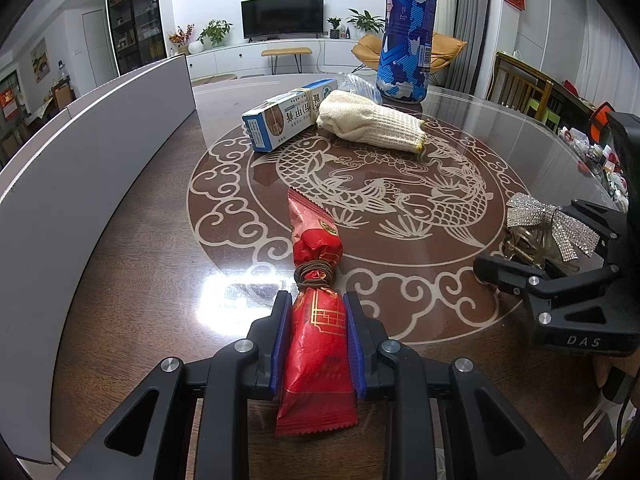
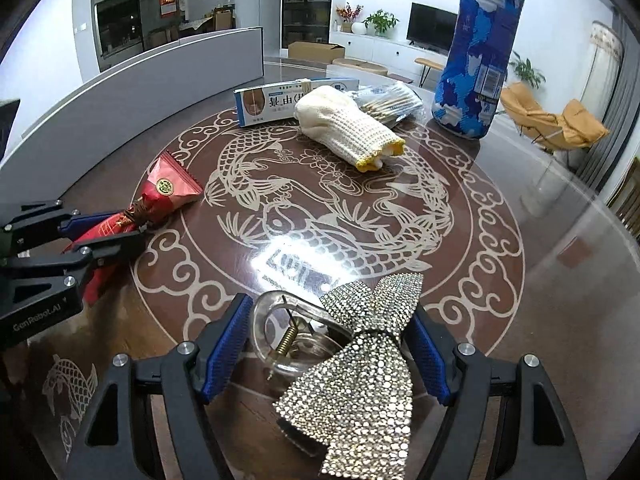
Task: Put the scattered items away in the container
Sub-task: 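Hold the bow in the right tool and lower the red package with the left tool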
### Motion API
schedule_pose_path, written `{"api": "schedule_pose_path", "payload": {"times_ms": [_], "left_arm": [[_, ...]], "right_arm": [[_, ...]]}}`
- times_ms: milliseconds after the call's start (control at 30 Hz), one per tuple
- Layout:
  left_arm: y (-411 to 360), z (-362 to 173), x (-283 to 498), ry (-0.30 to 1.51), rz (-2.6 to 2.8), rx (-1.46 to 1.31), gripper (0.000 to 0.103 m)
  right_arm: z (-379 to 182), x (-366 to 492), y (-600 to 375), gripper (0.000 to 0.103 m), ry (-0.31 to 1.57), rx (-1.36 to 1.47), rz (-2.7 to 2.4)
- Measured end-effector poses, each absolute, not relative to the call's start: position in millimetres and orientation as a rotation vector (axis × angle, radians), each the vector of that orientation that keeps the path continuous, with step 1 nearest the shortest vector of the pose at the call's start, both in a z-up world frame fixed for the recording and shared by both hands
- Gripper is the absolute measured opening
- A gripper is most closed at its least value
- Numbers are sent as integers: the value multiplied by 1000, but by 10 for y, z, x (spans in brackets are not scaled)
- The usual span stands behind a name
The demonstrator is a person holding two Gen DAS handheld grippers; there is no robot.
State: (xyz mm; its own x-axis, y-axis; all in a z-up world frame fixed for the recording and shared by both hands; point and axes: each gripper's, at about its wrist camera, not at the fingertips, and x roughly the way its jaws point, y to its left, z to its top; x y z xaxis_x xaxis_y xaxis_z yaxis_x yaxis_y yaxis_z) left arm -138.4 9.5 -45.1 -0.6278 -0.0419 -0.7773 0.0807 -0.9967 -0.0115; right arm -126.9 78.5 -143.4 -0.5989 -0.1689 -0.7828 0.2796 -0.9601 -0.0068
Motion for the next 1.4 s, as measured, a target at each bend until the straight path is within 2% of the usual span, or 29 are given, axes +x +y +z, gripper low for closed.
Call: {"api": "schedule_pose_path", "payload": {"times_ms": [67,100,133,200,233,333,467,800,1200,1400], "left_arm": [[95,-448,-1376,67,-2772,1320,27],[109,-452,-1402,69,-2771,1321,29],[107,-453,-1403,71,-2766,1319,34],[78,-475,-1427,81,-2730,1332,81],[49,-490,-1435,113,-2717,1341,84],[22,-484,-1433,139,-2718,1336,84],[76,-503,-1465,76,-2707,1366,94],[94,-514,-1486,72,-2716,1391,101],[109,-517,-1487,72,-2716,1393,102],[111,-518,-1486,70,-2716,1393,102]], "right_arm": [[-1444,-1281,815,81,174,1268,-2608],[-1455,-1303,810,89,174,1280,-2621],[-1459,-1310,814,92,168,1290,-2630],[-1470,-1329,840,92,144,1302,-2628],[-1474,-1335,844,92,139,1304,-2627],[-1482,-1353,843,92,134,1307,-2629],[-1486,-1365,836,93,135,1308,-2632],[-1488,-1365,814,94,130,1315,-2641],[-1486,-1365,811,95,114,1327,-2655],[-1485,-1370,830,99,103,1350,-2686]]}}
